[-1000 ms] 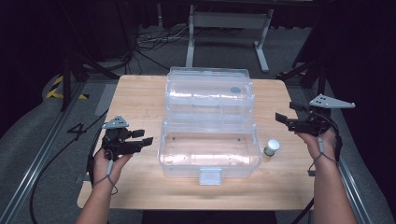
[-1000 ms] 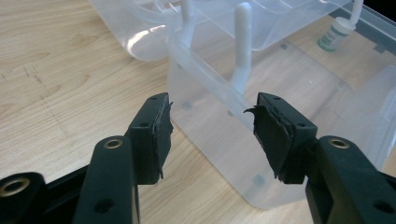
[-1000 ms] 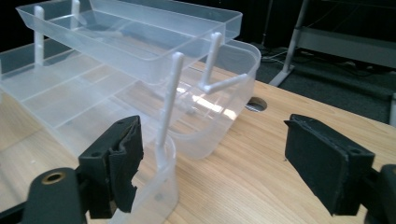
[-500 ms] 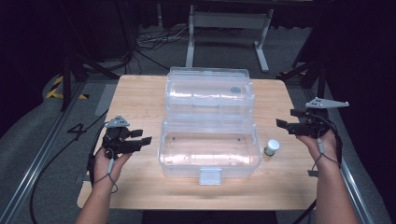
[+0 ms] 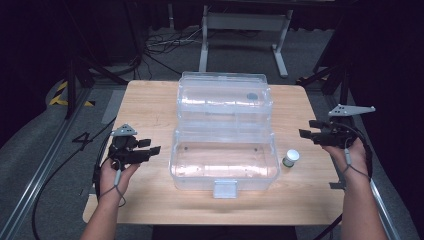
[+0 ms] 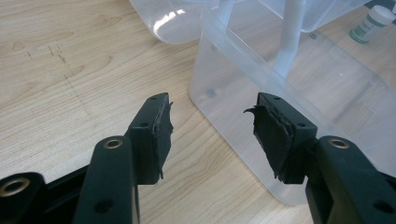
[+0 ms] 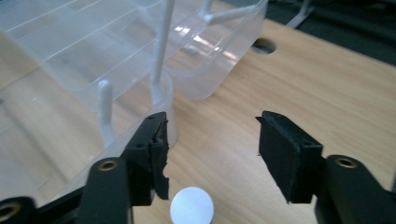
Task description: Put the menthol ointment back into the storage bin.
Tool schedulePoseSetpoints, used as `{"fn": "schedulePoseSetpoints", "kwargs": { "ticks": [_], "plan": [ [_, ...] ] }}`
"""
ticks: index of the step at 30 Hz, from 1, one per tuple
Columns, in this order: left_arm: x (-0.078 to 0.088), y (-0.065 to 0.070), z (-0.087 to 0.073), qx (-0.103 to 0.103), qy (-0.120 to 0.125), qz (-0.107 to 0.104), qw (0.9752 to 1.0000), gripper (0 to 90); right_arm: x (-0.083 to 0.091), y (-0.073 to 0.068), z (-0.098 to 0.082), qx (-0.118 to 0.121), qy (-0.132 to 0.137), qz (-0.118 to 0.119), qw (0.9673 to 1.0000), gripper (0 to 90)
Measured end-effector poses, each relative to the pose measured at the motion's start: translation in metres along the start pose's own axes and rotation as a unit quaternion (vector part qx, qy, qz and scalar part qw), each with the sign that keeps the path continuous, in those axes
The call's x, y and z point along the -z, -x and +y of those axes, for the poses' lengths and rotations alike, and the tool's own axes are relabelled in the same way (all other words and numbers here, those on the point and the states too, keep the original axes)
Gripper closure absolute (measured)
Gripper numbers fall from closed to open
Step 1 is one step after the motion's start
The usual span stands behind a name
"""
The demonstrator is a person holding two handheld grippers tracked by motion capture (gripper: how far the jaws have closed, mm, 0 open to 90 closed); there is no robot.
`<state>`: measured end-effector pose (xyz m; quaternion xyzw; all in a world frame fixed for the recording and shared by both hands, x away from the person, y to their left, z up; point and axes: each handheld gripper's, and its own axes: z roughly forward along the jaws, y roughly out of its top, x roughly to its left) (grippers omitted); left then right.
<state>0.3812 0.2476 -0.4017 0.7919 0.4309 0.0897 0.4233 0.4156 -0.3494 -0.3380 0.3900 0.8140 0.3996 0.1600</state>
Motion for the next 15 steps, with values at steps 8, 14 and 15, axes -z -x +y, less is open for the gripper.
{"fn": "schedulePoseSetpoints", "kwargs": {
  "ticks": [8,14,15],
  "plan": [
    [0.0012,-0.0013,-0.0043,0.0,-0.004,0.008,1.0,46.6,-0.0029,0.0036,0.0046,0.041,-0.023,0.012,0.9988,46.0],
    [0.0021,-0.003,-0.0079,0.0,-0.011,0.018,0.9998,47.3,-0.0066,0.0041,0.0056,0.067,-0.055,0.013,0.9962,46.2],
    [0.0021,-0.003,-0.0079,0.0,-0.011,0.018,0.9998,47.4,-0.0066,0.0041,0.0056,0.067,-0.055,0.013,0.9962,46.2]
  ]
}}
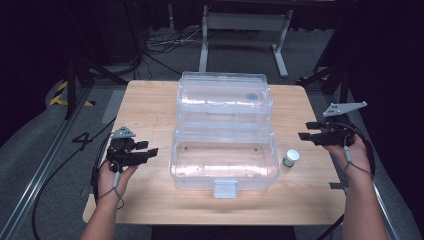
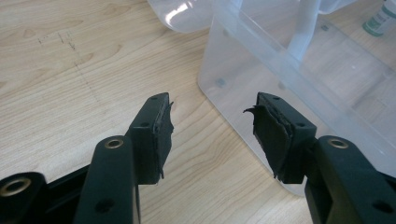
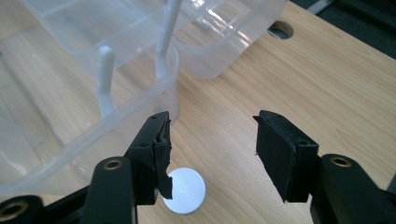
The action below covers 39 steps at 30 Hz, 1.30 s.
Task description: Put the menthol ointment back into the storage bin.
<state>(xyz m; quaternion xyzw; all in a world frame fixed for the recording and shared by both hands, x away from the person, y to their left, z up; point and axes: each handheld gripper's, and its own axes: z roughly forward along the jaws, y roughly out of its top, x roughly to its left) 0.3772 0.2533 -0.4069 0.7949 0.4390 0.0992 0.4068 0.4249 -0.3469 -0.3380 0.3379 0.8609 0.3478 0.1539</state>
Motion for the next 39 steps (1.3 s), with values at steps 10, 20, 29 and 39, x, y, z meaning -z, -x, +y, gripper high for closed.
{"fn": "schedulePoseSetpoints", "kwargs": {
  "ticks": [10,20,29,39],
  "plan": [
    [0.001,-0.003,0.0,0.002,-0.012,-0.003,0.9999,52.3,-0.014,-0.002,0.002,0.02,-0.066,-0.01,0.9976,42.6],
    [0.001,-0.003,0.003,0.007,-0.028,-0.008,0.9996,53.5,-0.024,-0.006,0.003,0.035,-0.1,0.008,0.9944,42.1],
    [0.0,-0.005,0.002,0.01,-0.033,0.001,0.9994,50.5,-0.036,-0.008,0.001,0.042,-0.123,0.035,0.991,40.4],
    [-0.001,-0.005,0.001,0.013,-0.035,0.005,0.9993,49.6,-0.053,-0.006,-0.006,0.033,-0.173,0.045,0.9833,38.0]
  ]
}}
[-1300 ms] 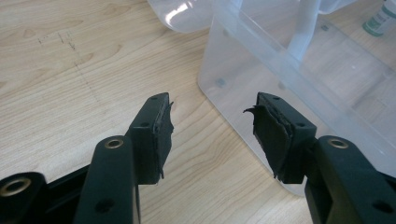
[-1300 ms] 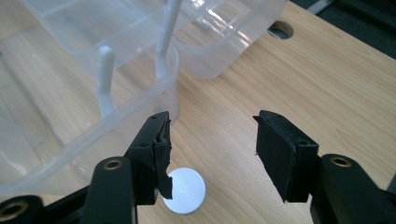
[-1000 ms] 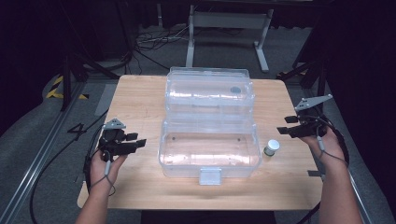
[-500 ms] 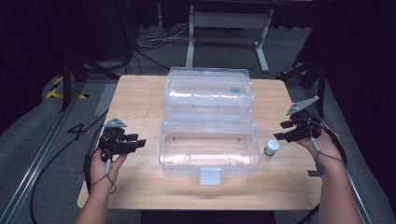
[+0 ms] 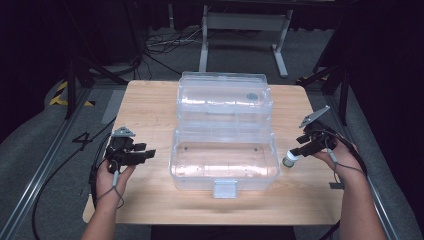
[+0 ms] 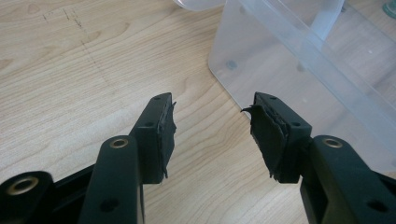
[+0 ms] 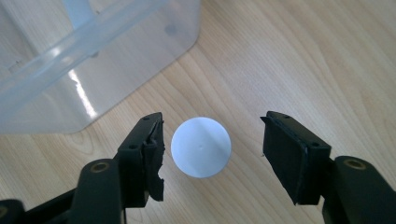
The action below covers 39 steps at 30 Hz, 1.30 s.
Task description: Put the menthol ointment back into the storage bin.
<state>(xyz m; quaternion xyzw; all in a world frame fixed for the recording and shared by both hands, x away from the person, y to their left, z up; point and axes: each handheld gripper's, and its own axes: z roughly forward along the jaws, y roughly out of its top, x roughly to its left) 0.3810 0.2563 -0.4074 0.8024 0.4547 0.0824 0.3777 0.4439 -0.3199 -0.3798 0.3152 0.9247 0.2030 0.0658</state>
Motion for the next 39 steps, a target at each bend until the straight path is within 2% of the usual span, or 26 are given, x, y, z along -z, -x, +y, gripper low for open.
{"fn": "schedulePoseSetpoints", "kwargs": {
  "ticks": [14,22,39],
  "plan": [
    [-0.002,-0.001,0.0,-0.004,-0.007,-0.003,1.0,49.3,-0.015,-0.002,0.002,0.005,-0.033,0.011,0.9994,37.1],
    [-0.004,0.0,0.0,-0.004,-0.012,-0.006,0.9999,48.7,-0.025,-0.003,0.002,0.011,-0.06,0.007,0.9981,37.2],
    [-0.004,-0.001,0.0,0.0,-0.014,-0.008,0.9999,48.5,-0.04,-0.004,0.003,0.018,-0.1,0.001,0.9949,40.4]
  ]
}}
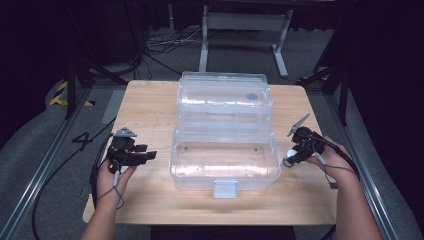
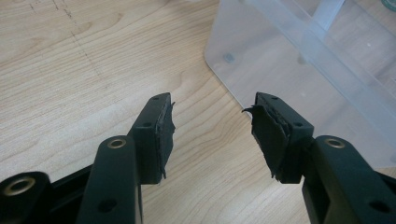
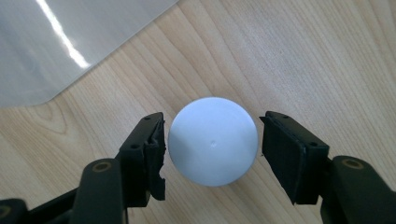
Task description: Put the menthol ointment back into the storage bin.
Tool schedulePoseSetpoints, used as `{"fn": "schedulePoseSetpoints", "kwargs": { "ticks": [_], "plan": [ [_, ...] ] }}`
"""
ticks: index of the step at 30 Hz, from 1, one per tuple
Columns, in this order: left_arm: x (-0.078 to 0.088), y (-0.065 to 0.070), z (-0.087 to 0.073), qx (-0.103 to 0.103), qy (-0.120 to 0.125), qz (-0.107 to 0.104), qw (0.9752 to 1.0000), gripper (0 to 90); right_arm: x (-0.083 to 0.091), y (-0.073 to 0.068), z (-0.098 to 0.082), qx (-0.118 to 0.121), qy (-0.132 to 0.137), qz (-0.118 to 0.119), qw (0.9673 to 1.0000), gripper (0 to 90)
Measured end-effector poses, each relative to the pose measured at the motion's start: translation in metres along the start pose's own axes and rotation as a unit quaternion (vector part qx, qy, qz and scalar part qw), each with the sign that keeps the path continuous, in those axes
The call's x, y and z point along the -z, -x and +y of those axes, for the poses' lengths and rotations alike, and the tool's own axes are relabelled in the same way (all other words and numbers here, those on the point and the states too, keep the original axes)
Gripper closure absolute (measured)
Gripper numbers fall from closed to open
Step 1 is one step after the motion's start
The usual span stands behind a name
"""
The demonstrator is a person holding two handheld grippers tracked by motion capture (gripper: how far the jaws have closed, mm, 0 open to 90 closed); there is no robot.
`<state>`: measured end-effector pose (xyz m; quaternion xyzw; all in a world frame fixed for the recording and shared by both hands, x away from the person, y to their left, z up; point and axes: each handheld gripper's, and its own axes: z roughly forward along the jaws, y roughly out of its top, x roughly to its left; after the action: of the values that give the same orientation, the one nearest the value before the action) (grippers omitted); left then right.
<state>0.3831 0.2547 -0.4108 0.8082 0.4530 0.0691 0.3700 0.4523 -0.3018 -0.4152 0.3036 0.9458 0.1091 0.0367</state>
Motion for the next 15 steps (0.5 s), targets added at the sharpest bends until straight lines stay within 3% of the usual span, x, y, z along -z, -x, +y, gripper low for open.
{"fn": "schedulePoseSetpoints", "kwargs": {
  "ticks": [8,15],
  "plan": [
    [-0.0011,0.0,-0.0001,0.0,-0.002,-0.001,1.0,48.5,-0.0041,-0.0006,0.001,0.007,-0.016,0.0,0.9998,45.7],
    [-0.0013,-0.0001,-0.0003,0.002,-0.004,-0.002,1.0,48.3,-0.0039,-0.0004,-0.0005,0.003,-0.01,0.005,0.9999,49.7]
  ]
}}
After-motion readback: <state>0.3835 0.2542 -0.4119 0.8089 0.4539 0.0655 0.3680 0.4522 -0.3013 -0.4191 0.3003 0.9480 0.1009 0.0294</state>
